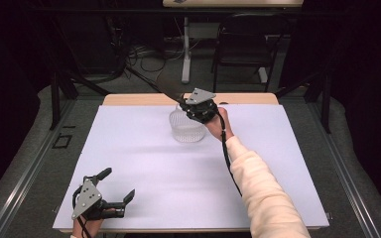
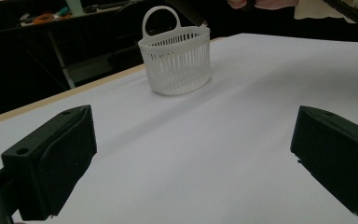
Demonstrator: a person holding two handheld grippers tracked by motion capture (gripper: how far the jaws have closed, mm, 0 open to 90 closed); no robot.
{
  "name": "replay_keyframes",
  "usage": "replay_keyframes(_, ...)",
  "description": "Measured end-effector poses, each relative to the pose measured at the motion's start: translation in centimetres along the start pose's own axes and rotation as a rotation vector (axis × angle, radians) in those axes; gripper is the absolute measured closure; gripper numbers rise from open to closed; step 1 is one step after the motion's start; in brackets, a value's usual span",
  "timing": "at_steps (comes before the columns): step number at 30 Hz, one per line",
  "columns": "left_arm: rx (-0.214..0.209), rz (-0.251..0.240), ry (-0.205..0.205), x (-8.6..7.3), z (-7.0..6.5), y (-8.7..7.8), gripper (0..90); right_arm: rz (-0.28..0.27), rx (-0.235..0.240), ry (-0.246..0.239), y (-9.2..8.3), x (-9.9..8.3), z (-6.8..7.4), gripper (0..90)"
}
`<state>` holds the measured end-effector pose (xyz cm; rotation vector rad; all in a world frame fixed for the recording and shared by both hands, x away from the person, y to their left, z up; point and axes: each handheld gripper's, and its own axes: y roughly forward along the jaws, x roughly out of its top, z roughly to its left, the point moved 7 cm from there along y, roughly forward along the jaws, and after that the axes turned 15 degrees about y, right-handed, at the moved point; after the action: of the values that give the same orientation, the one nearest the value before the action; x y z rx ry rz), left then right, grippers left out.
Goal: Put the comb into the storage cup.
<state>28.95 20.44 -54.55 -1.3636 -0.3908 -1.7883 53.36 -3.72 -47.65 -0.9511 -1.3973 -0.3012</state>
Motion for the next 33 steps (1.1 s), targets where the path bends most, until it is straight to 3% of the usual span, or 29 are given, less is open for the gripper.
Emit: replay_keyframes(33,0.004,0.000,-0.002,-0.03,0.02,-0.04,0.2,0.014,0.026,-0.024,0.53,-0.41,0.05,72.2)
